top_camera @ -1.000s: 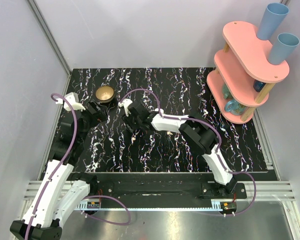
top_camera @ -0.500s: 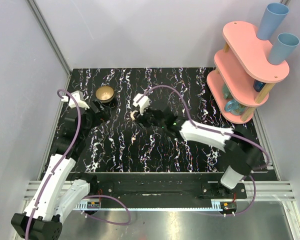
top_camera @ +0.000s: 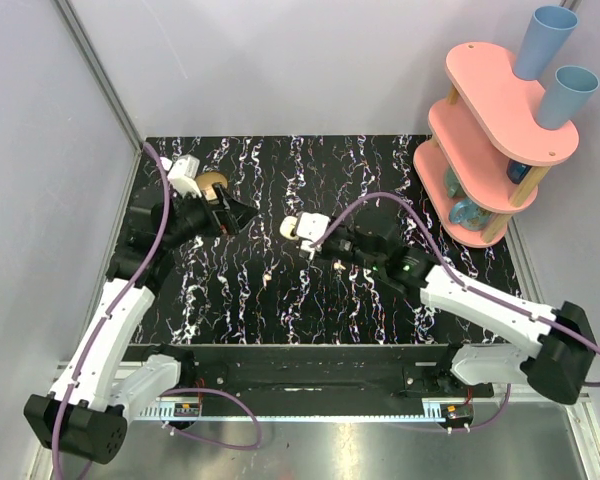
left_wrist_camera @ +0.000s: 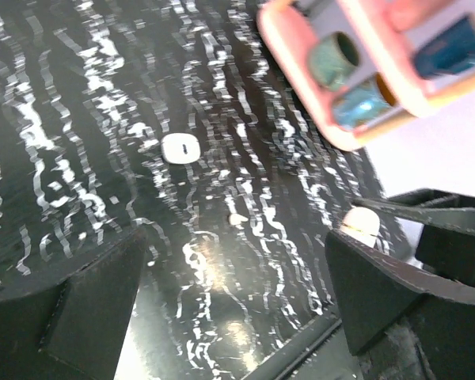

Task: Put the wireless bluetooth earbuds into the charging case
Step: Pass from the right arm to the left

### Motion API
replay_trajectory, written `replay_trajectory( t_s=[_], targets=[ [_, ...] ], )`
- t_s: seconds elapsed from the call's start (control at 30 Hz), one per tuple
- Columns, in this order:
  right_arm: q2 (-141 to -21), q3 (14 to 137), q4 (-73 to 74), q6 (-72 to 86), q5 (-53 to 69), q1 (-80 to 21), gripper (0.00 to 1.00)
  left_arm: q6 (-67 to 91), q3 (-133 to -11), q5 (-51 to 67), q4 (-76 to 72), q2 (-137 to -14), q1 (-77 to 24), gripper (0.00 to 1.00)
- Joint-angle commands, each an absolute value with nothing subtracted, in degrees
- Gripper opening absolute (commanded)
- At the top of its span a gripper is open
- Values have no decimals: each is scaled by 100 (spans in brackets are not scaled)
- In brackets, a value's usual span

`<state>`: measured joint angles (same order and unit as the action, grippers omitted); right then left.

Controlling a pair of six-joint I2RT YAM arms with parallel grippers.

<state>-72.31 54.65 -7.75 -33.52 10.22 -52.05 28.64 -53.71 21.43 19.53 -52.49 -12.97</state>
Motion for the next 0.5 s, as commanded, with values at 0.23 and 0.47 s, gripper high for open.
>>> replay_trajectory(
  t_s=[0.23, 0.47],
  targets=[
    [-6320, 5528, -404, -4377, 712, -5238, 0, 3076, -6179, 5482, 802, -5950, -1301, 99],
    [-6275, 5616, -334, -4210, 852, -5238, 0, 2664, -6222, 5800, 563, -5906, -1590, 99]
  ],
)
